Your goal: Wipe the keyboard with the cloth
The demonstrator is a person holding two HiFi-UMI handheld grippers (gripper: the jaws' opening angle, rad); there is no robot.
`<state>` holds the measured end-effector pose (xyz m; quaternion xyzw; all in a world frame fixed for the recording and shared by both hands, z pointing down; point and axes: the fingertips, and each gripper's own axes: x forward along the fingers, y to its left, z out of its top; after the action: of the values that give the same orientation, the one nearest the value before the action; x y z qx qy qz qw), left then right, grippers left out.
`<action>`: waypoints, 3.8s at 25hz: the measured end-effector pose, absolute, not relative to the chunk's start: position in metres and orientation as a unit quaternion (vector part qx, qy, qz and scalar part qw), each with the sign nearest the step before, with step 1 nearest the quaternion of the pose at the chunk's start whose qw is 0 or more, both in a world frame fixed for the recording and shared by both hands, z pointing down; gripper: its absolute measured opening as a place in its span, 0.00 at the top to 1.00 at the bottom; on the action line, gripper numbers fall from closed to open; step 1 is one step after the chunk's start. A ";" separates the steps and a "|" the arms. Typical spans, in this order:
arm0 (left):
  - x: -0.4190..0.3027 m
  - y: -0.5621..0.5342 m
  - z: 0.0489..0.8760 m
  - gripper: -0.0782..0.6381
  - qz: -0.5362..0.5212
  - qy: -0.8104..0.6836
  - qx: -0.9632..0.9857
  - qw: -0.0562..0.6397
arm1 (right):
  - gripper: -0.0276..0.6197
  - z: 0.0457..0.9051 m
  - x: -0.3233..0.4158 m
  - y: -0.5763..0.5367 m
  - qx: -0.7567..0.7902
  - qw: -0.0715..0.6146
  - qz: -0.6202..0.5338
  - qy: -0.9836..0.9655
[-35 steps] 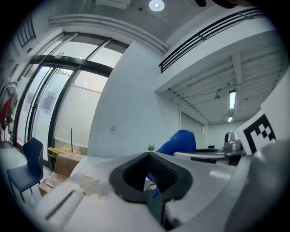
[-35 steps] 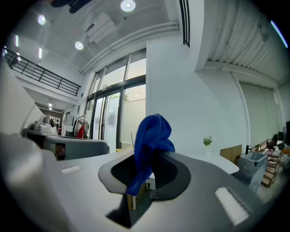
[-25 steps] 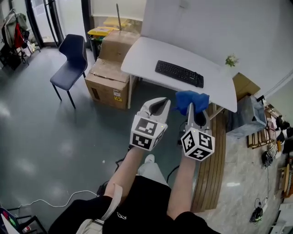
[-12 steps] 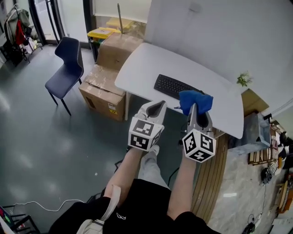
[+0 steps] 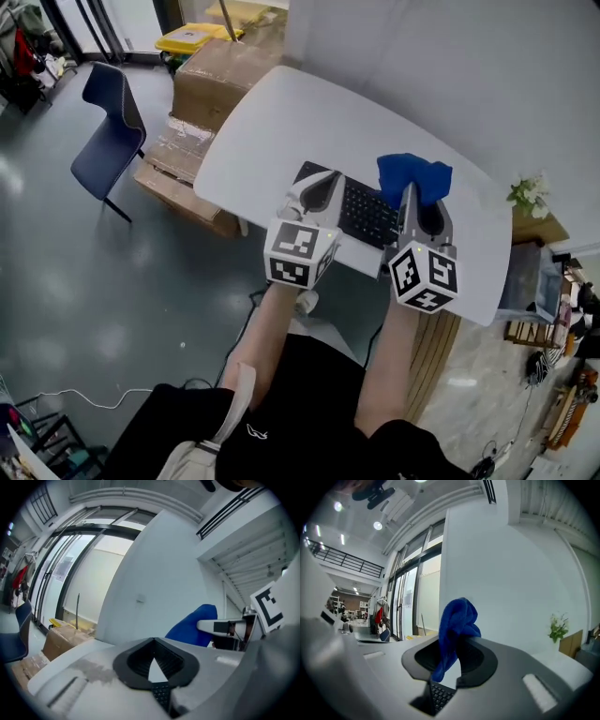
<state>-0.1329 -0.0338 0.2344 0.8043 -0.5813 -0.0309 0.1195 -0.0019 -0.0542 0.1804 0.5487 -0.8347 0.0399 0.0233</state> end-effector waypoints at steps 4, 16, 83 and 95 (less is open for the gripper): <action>-0.160 -0.055 0.273 0.89 0.014 -0.603 0.786 0.136 | 0.84 0.231 -0.035 -0.085 0.514 0.038 0.088 -0.852; -0.221 -0.117 0.354 0.89 0.103 -0.617 0.759 0.181 | 0.84 0.326 -0.142 -0.139 0.446 0.101 0.141 -0.878; -0.086 -0.122 0.494 0.89 0.234 -0.511 0.781 0.274 | 0.84 0.479 -0.033 -0.125 0.495 0.170 0.277 -0.806; -0.050 -0.117 0.505 0.89 0.256 -0.485 0.791 0.272 | 0.84 0.484 0.004 -0.121 0.513 0.164 0.284 -0.794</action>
<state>-0.0505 -0.1170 0.5049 0.7907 -0.4853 0.2556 0.2720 0.0044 -0.1213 0.4839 0.5126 -0.7935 0.2839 0.1641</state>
